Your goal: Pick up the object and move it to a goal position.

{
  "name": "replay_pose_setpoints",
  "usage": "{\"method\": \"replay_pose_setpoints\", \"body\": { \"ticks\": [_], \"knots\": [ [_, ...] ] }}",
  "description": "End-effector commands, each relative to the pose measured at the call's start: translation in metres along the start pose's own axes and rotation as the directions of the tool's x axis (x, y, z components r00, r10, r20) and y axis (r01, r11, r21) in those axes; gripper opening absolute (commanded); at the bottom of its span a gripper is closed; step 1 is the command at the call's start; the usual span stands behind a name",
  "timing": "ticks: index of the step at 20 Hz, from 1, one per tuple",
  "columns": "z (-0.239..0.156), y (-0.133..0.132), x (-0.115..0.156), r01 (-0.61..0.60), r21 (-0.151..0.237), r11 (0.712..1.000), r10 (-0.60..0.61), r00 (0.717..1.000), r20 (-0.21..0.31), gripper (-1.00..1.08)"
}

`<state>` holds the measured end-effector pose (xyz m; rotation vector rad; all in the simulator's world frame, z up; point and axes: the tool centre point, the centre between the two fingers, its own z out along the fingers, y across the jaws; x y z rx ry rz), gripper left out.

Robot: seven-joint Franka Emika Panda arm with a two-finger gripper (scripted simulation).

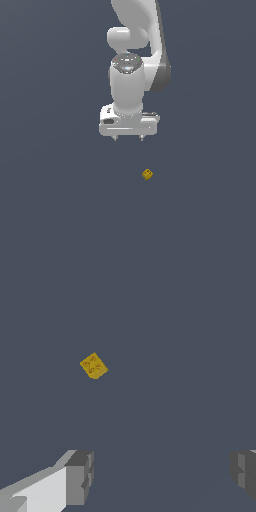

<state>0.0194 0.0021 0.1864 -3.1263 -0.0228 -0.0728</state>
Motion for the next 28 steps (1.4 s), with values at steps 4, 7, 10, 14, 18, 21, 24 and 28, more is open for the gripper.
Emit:
{"method": "replay_pose_setpoints", "body": {
  "ticks": [4, 7, 10, 14, 18, 21, 24, 28],
  "knots": [
    [0.002, -0.003, -0.001, 0.002, 0.003, 1.000, -0.002, 1.000, 0.001, 1.00],
    [0.008, -0.011, -0.002, 0.009, 0.011, 1.000, -0.009, 1.000, 0.006, 1.00],
    [0.012, -0.017, -0.003, 0.015, 0.016, 1.000, -0.015, 1.000, 0.008, 1.00],
    [0.011, -0.016, -0.004, 0.013, 0.016, 1.000, -0.013, 1.000, 0.008, 1.00],
    [0.013, -0.017, -0.002, 0.024, 0.015, 1.000, -0.024, 1.000, 0.009, 1.00],
    [0.017, -0.020, 0.002, 0.050, 0.013, 0.999, -0.050, 0.999, 0.011, 1.00],
    [0.022, -0.025, 0.008, 0.091, 0.010, 0.996, -0.091, 0.996, 0.013, 1.00],
    [0.034, -0.033, 0.020, 0.169, 0.007, 0.986, -0.169, 0.985, 0.019, 1.00]
  ]
}}
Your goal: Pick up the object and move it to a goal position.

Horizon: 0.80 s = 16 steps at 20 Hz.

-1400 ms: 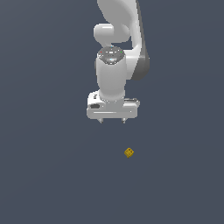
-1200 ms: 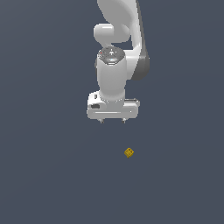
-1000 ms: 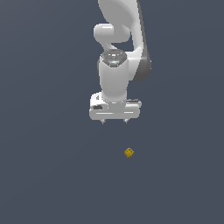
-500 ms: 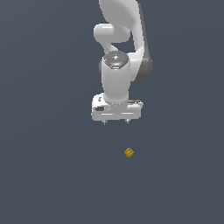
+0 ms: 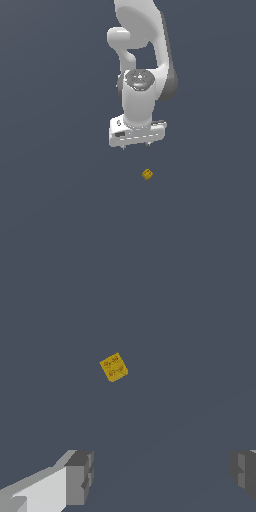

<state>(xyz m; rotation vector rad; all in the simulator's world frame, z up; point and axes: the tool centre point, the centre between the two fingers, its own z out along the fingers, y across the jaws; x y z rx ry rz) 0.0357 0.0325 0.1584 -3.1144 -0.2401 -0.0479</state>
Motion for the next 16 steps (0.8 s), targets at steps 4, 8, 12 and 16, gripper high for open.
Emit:
{"method": "replay_pose_setpoints", "body": {
  "ticks": [4, 8, 12, 16],
  "knots": [
    [0.021, -0.013, 0.021, 0.136, -0.006, 0.991, -0.136, 0.991, 0.011, 1.00],
    [0.043, -0.025, 0.039, 0.260, -0.007, 0.966, -0.260, 0.966, 0.021, 1.00],
    [0.062, -0.036, 0.052, 0.359, -0.004, 0.934, -0.358, 0.933, 0.028, 1.00],
    [0.076, -0.043, 0.061, 0.427, -0.001, 0.904, -0.427, 0.904, 0.032, 1.00]
  ]
}}
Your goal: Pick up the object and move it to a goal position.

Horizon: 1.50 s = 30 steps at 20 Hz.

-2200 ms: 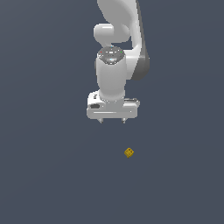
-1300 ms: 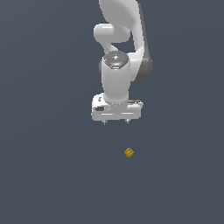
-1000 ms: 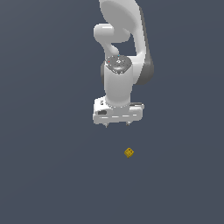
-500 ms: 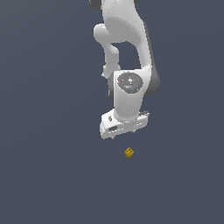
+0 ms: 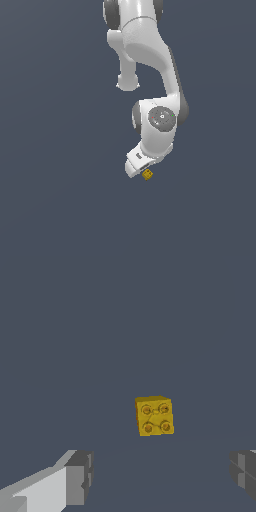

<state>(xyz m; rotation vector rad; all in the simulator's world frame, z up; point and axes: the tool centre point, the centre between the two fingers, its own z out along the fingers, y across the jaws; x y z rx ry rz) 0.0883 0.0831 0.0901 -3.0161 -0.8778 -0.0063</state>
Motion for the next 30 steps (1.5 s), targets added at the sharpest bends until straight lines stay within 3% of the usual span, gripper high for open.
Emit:
{"method": "replay_pose_setpoints", "body": {
  "ticks": [1, 13, 22, 28, 29, 30],
  "knots": [
    [0.008, -0.002, 0.007, 0.043, 0.000, 0.999, -0.043, 0.999, 0.001, 1.00],
    [0.021, -0.004, 0.013, 0.091, 0.002, 0.996, -0.091, 0.996, 0.004, 1.00],
    [0.063, -0.005, 0.013, 0.096, 0.001, 0.995, -0.096, 0.995, 0.004, 1.00],
    [0.068, -0.004, 0.014, 0.096, 0.001, 0.995, -0.096, 0.995, 0.004, 1.00],
    [0.068, -0.004, 0.014, 0.096, 0.001, 0.995, -0.096, 0.995, 0.004, -1.00],
    [0.068, -0.004, 0.014, 0.096, 0.001, 0.995, -0.096, 0.995, 0.004, -1.00]
  ]
}}
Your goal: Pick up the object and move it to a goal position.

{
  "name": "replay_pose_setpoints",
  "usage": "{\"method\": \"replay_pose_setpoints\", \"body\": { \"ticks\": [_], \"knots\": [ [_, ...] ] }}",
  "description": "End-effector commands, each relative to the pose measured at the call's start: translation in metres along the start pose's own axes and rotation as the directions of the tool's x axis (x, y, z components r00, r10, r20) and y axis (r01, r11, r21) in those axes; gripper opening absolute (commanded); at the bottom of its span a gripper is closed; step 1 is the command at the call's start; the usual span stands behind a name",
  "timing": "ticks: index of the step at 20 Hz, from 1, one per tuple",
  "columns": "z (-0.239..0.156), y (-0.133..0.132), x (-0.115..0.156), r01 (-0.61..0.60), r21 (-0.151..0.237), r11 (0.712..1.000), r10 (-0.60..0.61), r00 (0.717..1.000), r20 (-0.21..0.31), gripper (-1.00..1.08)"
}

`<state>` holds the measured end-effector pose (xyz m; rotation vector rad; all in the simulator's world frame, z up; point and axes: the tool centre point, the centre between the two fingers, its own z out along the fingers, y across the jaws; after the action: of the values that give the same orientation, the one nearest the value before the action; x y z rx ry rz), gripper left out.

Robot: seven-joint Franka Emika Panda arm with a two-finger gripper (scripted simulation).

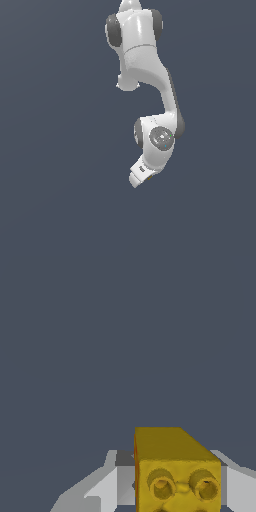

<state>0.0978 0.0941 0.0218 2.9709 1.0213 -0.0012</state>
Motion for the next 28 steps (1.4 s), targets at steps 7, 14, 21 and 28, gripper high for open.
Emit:
{"method": "replay_pose_setpoints", "body": {
  "ticks": [7, 14, 21, 28],
  "knots": [
    [0.000, 0.000, 0.000, 0.000, 0.000, 1.000, 0.000, 1.000, -0.001, -1.00],
    [-0.003, 0.004, -0.005, 0.000, 0.000, 1.000, 0.000, 1.000, -0.001, -1.00],
    [-0.016, 0.025, -0.032, 0.000, 0.000, 1.000, 0.000, 1.000, -0.001, -1.00],
    [-0.044, 0.068, -0.087, 0.000, 0.000, 1.000, 0.000, 1.000, -0.001, -1.00]
  ]
}}
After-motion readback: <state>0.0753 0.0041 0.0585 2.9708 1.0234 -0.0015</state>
